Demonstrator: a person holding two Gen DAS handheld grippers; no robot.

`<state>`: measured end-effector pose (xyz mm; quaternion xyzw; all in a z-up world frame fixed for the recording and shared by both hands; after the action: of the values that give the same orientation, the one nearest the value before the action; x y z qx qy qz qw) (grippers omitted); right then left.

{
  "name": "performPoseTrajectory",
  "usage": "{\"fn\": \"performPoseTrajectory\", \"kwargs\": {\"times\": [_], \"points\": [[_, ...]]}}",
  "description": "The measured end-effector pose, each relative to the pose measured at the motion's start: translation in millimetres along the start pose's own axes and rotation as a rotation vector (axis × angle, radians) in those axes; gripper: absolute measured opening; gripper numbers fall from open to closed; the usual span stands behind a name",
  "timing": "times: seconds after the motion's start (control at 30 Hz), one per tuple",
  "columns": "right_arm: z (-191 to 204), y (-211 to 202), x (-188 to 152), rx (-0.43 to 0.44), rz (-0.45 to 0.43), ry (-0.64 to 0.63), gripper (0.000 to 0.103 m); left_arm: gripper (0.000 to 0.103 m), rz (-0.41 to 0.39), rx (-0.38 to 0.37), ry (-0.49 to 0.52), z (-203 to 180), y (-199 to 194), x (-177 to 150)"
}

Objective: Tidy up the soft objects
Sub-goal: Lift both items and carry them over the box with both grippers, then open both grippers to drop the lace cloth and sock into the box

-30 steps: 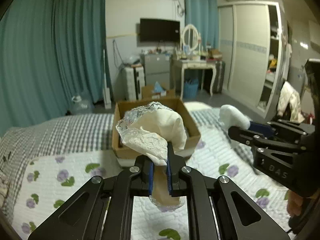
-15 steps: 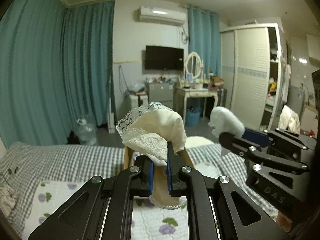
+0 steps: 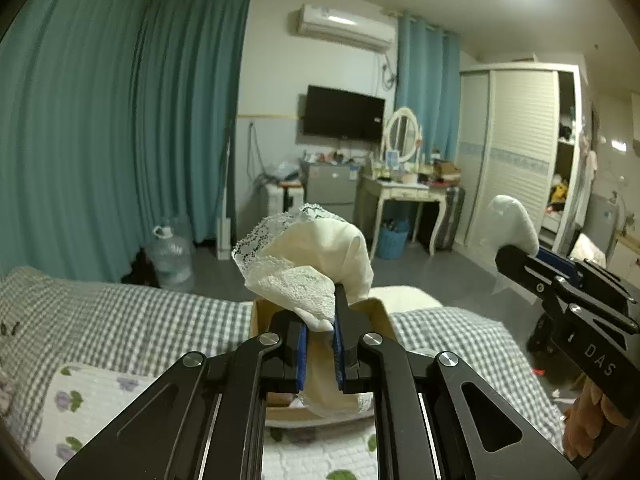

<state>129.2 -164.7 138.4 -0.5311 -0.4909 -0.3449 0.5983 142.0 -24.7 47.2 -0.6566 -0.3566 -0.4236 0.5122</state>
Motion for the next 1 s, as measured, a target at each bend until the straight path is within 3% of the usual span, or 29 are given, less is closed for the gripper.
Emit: {"fn": "performPoseTrajectory", "kwargs": {"times": [0.6,0.9,1.0], "points": [[-25,200,-113,0.033,0.280,0.011,0.027,0.010,0.231,0.005,-0.011,18,150,-62],[-22,257,-164,0.014,0.443,-0.029,0.029,0.010,0.372,0.009,-0.010,18,189,-99],[-22,265,-170,-0.015,0.462,-0.057,0.029,0.013,0.400,0.006,-0.007,16,192,-107]]}}
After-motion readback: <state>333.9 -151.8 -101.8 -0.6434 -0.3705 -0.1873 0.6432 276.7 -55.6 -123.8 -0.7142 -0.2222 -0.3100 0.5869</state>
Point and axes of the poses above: each gripper's, at about its wrist camera, not at the fingertips, and y roughly the way its jaws point, z to its left, x to its top, the point moved 4 cm from there along y, roughly the way its jaws point, and after that the axes turned 1 degree about -y, right-handed, at the moved point
